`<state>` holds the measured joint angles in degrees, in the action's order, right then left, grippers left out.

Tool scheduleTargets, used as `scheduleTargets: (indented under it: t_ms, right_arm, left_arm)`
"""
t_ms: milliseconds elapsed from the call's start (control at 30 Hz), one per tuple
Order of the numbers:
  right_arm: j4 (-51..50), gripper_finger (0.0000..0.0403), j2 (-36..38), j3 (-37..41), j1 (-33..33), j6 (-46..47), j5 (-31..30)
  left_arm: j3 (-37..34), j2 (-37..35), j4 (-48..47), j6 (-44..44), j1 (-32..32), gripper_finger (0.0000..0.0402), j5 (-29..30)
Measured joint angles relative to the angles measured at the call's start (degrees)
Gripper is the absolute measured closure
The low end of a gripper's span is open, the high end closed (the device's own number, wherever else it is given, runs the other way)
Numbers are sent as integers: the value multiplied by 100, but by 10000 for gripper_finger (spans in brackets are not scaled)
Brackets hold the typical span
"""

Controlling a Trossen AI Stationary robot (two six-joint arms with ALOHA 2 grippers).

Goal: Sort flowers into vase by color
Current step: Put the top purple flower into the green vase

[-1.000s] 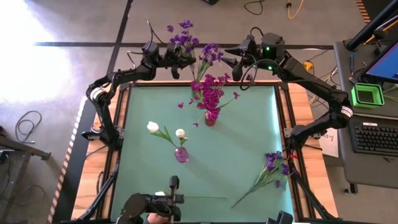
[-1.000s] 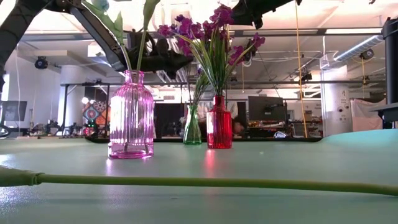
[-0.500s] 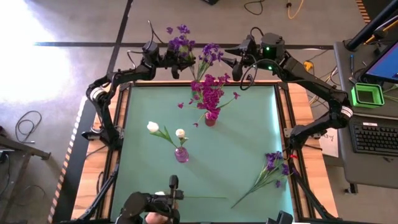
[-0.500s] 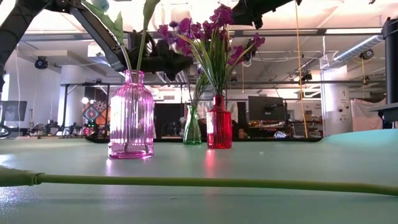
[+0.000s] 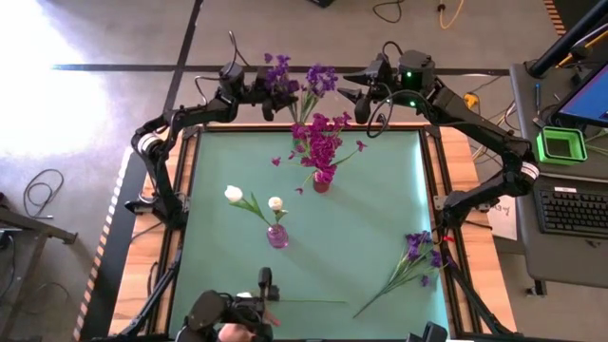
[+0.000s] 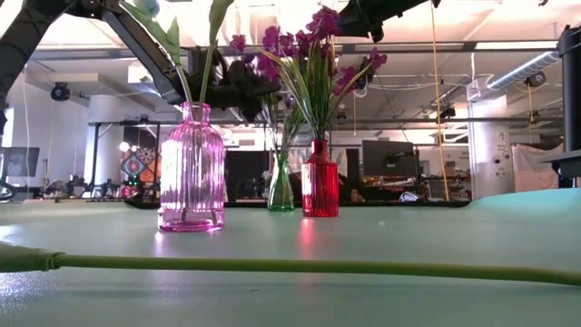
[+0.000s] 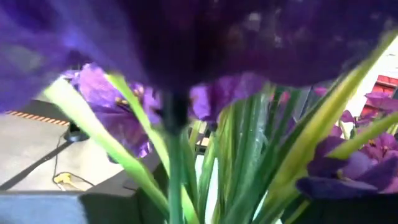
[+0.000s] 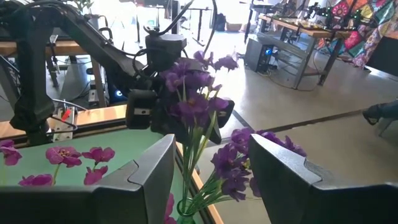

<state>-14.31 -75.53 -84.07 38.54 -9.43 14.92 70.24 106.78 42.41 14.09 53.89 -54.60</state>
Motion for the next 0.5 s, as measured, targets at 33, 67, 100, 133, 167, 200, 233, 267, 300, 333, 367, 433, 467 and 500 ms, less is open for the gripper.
scheduleTargets:
  t_ms: [33, 67, 100, 133, 167, 200, 233, 267, 300, 333, 367, 433, 467, 500]
  right_arm:
    - [-2, 207, 0, 0, 0, 0, 0]
    - [-1, 207, 0, 0, -1, 0, 2]
    - [-1, 207, 0, 0, 0, 0, 0]
    - [-2, 207, 0, 0, -1, 0, 1]
    - [-2, 207, 0, 0, 0, 0, 0]
    - [-2, 207, 0, 0, 0, 0, 0]
    - [-2, 207, 0, 0, 0, 0, 0]
    - [-2, 207, 0, 0, 0, 0, 0]
    - [-2, 207, 0, 0, 0, 0, 0]
    - [-2, 207, 0, 0, 0, 0, 0]
    - [0, 207, 0, 0, 0, -2, 0]
    - [1, 207, 0, 0, -1, -11, 0]
    - [2, 207, 0, 0, -1, -13, 1]
    - [2, 207, 0, 0, -1, -13, 0]
  left_arm:
    - [0, 0, -18, -7, 13, 176, -23]
    - [1, 0, -23, -7, 22, 168, -77]
    - [8, 0, -25, -9, 35, 160, -138]
    - [13, 0, -23, -9, 44, 151, -183]
    - [13, -5, -23, -9, 48, 143, -191]
    - [13, -13, -27, -9, 65, 134, -191]
    - [13, -22, -28, -9, 68, 124, -191]
    - [13, -32, -24, -9, 77, 115, -191]
    - [13, -49, -24, -9, 88, 106, -191]
    - [14, -64, -28, -9, 94, 98, -191]
    - [15, -73, -28, -9, 98, 91, -191]
    - [20, -80, -38, 2, 101, 78, -166]
    - [20, -81, -52, 42, 98, 74, -134]
    - [20, -81, -82, 79, 96, 70, -96]
